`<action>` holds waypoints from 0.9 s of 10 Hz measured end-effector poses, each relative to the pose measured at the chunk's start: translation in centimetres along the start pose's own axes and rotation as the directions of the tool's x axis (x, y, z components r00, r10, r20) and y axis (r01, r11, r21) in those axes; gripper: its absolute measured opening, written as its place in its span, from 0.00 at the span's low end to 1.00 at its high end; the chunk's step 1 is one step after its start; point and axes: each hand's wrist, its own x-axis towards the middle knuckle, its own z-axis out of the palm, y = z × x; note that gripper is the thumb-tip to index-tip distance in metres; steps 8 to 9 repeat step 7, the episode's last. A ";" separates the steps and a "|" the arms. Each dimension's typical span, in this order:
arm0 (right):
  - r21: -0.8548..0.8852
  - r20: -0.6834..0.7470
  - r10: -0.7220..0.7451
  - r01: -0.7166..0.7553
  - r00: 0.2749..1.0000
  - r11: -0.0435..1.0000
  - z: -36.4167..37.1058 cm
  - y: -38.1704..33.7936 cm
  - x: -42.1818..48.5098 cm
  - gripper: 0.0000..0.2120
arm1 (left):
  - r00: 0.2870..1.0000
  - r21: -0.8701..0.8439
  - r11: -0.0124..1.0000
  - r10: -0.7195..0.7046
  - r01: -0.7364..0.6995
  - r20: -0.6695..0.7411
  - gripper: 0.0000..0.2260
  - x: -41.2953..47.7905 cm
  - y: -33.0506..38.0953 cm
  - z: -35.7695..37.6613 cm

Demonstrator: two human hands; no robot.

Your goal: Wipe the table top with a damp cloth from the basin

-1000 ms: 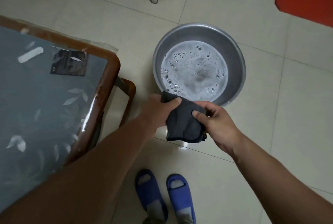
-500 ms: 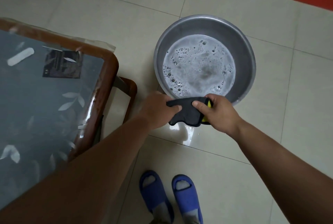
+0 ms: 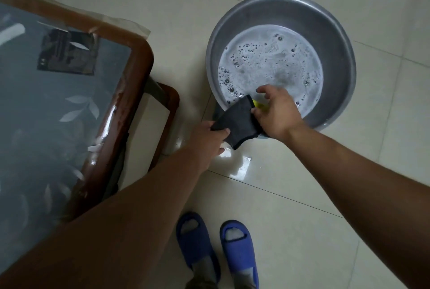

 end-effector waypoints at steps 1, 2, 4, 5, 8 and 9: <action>-0.156 -0.198 -0.212 0.182 0.957 0.971 1.0 0.2 -1.6 0.11 | 0.961 0.323 0.924 0.251 -0.204 -0.113 0.08 0.5 0.1 0.3; -0.169 -0.084 -0.269 0.252 0.959 0.953 2.2 0.2 -3.2 0.17 | 0.941 0.344 0.915 0.284 -0.210 -0.182 0.14 0.4 -0.1 0.3; -0.259 0.055 -0.212 0.219 0.976 0.941 3.2 0.6 -3.3 0.25 | 0.997 0.058 0.997 0.057 -0.055 -0.042 0.15 0.5 -0.6 0.6; -0.286 0.085 -0.200 0.216 0.976 0.934 3.4 0.0 -3.1 0.23 | 0.986 0.261 0.960 0.133 -0.102 -0.102 0.18 0.8 -0.2 0.5; -0.173 0.005 -0.143 0.142 0.990 0.975 2.2 -0.3 -3.9 0.25 | 0.979 0.350 0.931 0.157 -0.105 -0.126 0.21 -1.5 0.1 -0.4; -0.173 0.005 -0.143 0.142 0.990 0.975 2.2 -0.3 -3.9 0.25 | 0.979 0.350 0.931 0.157 -0.105 -0.126 0.21 -1.5 0.1 -0.4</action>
